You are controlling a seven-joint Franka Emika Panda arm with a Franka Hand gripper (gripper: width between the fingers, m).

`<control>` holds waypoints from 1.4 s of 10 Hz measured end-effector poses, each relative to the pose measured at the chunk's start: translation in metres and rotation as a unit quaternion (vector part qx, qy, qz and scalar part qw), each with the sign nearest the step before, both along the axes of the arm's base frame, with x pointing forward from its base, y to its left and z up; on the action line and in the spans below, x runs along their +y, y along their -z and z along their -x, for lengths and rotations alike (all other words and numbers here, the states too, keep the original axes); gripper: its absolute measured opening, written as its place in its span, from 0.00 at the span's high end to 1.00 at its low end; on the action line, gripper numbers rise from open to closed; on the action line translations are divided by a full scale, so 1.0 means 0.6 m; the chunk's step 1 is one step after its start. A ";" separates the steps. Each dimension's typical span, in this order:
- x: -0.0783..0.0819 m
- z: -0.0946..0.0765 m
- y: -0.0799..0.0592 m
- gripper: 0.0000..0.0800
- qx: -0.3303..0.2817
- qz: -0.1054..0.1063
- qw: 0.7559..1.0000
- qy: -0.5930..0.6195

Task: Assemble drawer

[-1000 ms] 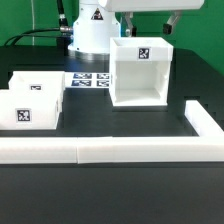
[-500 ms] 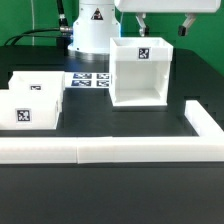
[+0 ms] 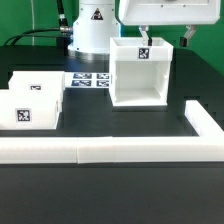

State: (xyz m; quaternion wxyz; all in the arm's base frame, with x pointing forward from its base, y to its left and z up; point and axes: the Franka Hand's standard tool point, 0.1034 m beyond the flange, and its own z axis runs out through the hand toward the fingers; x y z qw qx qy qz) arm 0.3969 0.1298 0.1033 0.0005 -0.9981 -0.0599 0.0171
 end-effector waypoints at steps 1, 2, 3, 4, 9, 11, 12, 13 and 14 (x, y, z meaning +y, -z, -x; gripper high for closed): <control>-0.002 -0.002 -0.001 0.22 -0.001 -0.001 1.000 0.000; -0.005 -0.003 -0.001 0.22 -0.001 -0.001 1.000 -0.001; -0.004 -0.003 -0.001 0.44 -0.001 -0.001 1.000 -0.002; -0.004 -0.003 -0.001 0.66 -0.001 -0.001 1.000 -0.002; -0.004 -0.003 -0.001 0.95 -0.001 -0.001 1.000 -0.002; -0.004 -0.003 -0.001 0.95 -0.001 -0.001 1.000 -0.002; -0.004 -0.003 -0.001 0.95 -0.001 -0.001 1.000 -0.002; -0.006 -0.005 -0.001 0.95 -0.001 -0.002 1.000 -0.007; -0.013 -0.026 -0.001 0.95 -0.004 -0.005 1.000 -0.020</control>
Offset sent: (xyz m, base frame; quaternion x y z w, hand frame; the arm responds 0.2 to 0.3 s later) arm 0.0000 0.0000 0.0000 0.0000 0.0000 0.0000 1.0000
